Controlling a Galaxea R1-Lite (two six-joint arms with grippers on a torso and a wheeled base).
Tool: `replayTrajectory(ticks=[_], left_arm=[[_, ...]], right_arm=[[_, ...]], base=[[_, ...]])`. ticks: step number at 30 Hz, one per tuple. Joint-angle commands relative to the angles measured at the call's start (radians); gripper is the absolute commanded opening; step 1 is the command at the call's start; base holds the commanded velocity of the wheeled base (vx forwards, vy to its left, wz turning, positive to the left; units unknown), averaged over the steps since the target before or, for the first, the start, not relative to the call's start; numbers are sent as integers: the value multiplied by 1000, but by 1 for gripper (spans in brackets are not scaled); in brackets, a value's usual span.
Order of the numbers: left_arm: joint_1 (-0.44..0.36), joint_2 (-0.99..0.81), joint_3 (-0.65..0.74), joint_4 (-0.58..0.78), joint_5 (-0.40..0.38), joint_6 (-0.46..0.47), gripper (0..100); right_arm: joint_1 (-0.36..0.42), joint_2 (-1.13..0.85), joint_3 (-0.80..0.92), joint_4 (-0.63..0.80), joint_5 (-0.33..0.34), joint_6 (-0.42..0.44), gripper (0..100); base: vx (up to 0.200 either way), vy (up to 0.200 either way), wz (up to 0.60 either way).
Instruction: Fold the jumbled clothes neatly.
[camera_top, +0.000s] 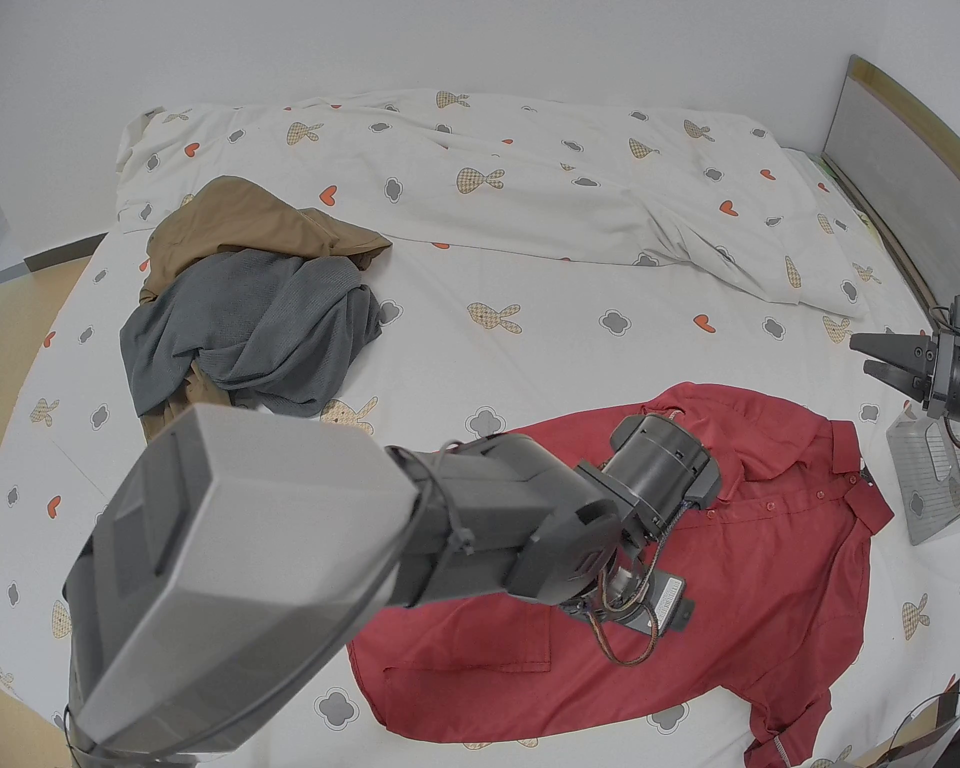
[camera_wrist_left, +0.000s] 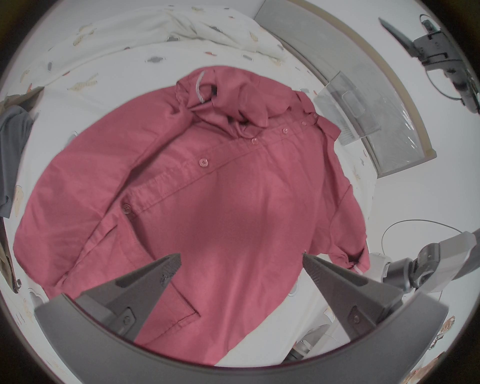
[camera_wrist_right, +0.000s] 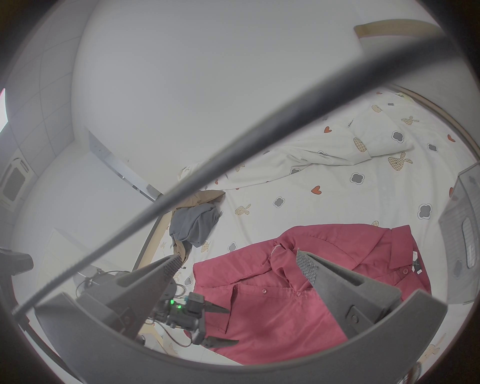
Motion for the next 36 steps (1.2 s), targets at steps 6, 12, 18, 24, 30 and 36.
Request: replayTrajectory(ticks=[6, 12, 18, 24, 30, 36], left_arm=[[52, 109, -50, 2, -1, 12, 100], [121, 96, -13, 7, 0, 64, 100], [187, 9, 82, 7, 3, 78, 100], [247, -103, 216, -19, 25, 176, 100], [291, -174, 337, -81, 43, 231, 100], [331, -232, 464, -191, 60, 308, 100]], right_arm=[[14, -4, 6, 0, 1, -2, 100], [23, -7, 9, 0, 1, -2, 100], [30, -12, 14, 0, 1, -2, 100], [48, -10, 17, 0, 1, -3, 100], [54, -12, 26, 0, 1, -3, 100], [70, -12, 29, 0, 1, -3, 100]], base=[[0, 0, 0], [0, 0, 0], [0, 0, 0], [0, 0, 0], [0, 0, 0], [0, 0, 0]])
